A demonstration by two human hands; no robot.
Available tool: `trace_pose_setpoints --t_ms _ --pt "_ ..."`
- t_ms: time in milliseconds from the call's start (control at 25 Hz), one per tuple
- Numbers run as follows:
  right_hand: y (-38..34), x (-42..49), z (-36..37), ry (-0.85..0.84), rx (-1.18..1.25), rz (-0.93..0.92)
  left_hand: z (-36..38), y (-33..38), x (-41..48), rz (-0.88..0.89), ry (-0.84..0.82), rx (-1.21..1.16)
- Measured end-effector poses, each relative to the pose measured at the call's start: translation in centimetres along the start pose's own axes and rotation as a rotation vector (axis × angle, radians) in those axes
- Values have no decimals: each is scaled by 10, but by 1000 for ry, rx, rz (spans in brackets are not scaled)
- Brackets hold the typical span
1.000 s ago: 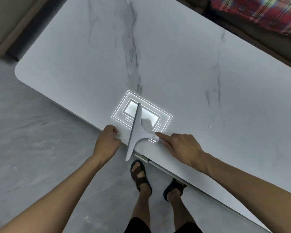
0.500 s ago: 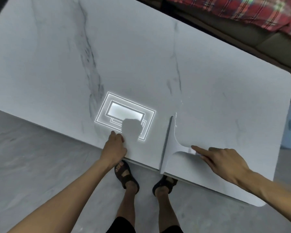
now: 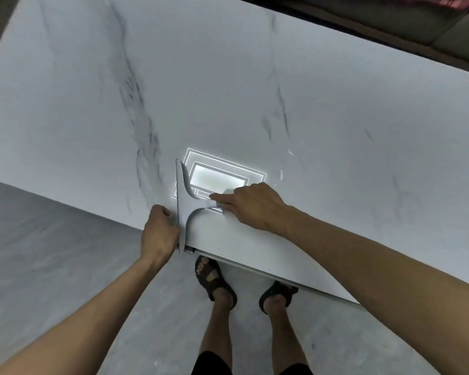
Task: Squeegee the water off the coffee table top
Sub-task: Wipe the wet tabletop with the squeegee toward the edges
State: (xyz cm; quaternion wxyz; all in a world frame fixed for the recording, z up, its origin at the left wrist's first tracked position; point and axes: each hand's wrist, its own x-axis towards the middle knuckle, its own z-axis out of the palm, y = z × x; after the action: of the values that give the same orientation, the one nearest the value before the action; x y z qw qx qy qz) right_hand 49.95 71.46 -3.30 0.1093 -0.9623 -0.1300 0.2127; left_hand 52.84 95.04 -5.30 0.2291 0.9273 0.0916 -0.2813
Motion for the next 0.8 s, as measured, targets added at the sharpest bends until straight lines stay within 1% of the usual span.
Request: trace_pose_setpoints --t_ms 120,280,400,480,560,640,720,800 --pt "40 -35 -3 25 99 160 11 12 -6 27 -122 33" --pt "94 -133 1 31 102 333 34 40 -20 99 -264 87" --pt "116 -199 3 -6 90 457 49 58 -30 155 -338 223" --pt "120 -224 0 -9 58 494 53 63 -30 142 -400 304" --pt "115 -230 -5 18 75 498 52 66 -29 134 -417 324" --pt "100 -221 -6 26 112 455 49 67 -28 153 -380 310" --pt "77 -198 1 11 148 352 47 64 -29 134 -295 280" --pt "48 -168 15 -11 165 202 45 59 -31 94 -204 238"
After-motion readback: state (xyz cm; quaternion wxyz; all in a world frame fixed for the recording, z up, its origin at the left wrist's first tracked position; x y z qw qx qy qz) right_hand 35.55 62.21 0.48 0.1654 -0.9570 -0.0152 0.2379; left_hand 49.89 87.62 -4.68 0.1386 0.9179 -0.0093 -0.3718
